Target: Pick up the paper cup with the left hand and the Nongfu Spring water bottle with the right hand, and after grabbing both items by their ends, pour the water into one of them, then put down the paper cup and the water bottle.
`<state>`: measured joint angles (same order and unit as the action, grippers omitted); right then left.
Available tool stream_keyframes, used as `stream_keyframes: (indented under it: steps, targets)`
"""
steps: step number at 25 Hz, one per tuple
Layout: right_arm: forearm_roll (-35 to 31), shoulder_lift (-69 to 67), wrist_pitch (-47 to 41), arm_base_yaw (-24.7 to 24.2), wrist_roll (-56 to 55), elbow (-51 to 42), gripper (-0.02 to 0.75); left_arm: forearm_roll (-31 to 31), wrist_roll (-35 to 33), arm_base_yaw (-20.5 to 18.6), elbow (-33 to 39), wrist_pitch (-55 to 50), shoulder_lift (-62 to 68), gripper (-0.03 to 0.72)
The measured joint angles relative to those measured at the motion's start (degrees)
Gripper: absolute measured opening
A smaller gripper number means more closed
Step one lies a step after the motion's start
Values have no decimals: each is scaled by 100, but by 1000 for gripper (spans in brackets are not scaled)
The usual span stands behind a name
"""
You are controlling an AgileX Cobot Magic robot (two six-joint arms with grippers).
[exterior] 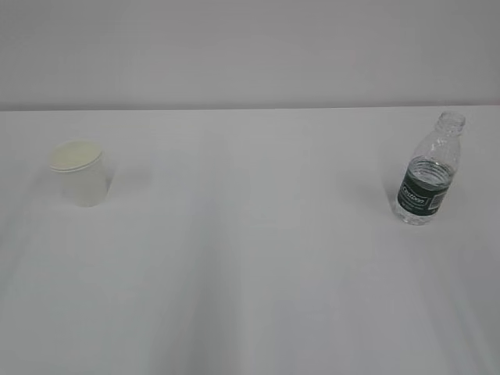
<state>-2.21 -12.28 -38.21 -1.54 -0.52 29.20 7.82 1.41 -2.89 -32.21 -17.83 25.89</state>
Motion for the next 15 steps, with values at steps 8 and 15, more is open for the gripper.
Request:
stream_keyframes:
  steps: [8, 15]
  targets:
    - [-340, -911, 1677, 0, 295, 13, 587, -47, 0, 292, 0, 681, 1042, 504]
    - [-377, -1764, 2411, 0, 301, 13, 594, -51, 0, 592, 0, 1508, 1988, 503]
